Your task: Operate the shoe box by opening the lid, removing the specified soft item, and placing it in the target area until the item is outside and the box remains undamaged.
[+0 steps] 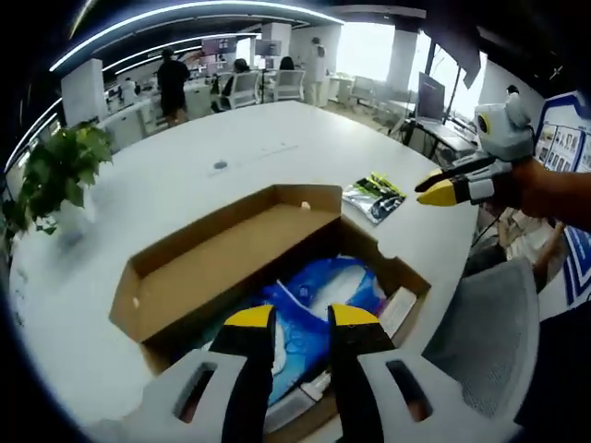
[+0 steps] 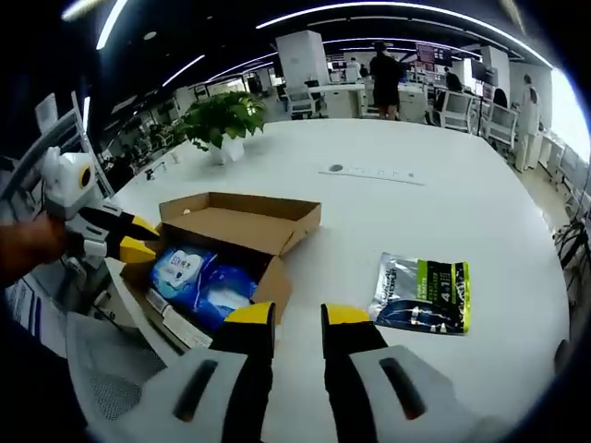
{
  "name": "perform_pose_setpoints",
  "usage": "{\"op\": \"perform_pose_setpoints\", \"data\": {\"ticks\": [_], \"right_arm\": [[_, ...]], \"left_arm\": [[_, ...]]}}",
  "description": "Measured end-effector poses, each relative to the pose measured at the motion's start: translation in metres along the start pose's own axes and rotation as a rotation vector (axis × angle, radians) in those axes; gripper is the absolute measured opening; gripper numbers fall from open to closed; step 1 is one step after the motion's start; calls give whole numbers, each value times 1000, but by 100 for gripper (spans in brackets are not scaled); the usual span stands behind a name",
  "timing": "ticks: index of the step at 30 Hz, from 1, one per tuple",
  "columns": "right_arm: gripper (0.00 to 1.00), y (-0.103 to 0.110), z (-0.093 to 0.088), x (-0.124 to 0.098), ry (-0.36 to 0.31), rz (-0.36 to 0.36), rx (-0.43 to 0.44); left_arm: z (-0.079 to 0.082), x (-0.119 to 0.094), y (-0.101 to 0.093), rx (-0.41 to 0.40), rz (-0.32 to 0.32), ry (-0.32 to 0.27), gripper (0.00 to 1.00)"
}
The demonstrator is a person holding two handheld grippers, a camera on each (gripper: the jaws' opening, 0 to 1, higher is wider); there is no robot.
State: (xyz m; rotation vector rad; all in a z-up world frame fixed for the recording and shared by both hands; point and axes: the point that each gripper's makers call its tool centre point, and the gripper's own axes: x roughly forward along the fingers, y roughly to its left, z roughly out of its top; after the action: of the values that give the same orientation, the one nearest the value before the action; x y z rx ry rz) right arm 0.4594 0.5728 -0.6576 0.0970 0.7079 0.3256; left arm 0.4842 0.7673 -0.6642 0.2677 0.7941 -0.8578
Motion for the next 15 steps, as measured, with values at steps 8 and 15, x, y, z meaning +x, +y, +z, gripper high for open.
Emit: {"op": "perform_pose_setpoints", "data": {"ticks": [8, 15], "right_arm": [[17, 44, 3, 22, 22, 57, -35], [17, 81, 4, 44, 46, 115, -70]], "left_arm": [[-31, -10, 24, -59, 25, 22, 21], [-46, -16, 40, -86, 38, 35, 20]]}}
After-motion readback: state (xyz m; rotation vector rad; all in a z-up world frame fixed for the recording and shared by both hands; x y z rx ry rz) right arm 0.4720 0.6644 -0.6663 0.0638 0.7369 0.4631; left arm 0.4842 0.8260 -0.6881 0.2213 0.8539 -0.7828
